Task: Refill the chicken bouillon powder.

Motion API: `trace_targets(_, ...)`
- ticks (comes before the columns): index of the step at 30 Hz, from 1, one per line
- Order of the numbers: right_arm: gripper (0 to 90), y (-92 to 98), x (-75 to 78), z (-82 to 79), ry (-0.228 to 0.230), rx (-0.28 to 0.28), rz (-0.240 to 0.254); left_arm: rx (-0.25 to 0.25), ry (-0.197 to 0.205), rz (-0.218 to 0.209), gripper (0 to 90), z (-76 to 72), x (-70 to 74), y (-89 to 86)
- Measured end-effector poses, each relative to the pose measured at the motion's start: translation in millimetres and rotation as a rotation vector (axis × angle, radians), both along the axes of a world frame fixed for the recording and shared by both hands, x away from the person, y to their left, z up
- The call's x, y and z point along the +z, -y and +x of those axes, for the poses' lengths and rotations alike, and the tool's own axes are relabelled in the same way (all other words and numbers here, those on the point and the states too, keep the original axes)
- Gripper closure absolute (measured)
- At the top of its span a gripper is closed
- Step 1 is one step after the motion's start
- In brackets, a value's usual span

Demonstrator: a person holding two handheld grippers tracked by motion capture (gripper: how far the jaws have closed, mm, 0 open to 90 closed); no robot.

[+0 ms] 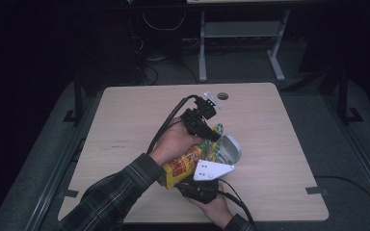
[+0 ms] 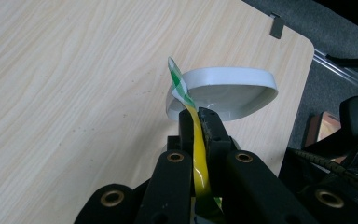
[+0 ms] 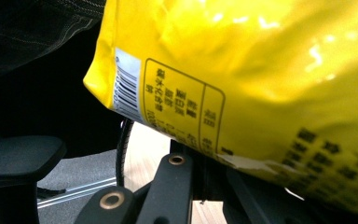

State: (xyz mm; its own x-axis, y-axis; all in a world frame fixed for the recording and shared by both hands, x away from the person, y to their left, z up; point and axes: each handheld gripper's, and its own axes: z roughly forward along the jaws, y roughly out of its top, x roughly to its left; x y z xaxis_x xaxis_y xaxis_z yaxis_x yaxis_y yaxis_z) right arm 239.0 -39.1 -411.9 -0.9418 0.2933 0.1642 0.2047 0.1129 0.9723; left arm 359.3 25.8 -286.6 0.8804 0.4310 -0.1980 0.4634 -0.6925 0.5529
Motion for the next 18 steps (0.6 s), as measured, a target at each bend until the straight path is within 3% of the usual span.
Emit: trace_targets(18, 90.0, 0.3, 0.2, 0.1, 0.0, 0.0, 0.003, -0.003, -0.002, 0.009, 89.9, 0.6, 0.0, 1.3)
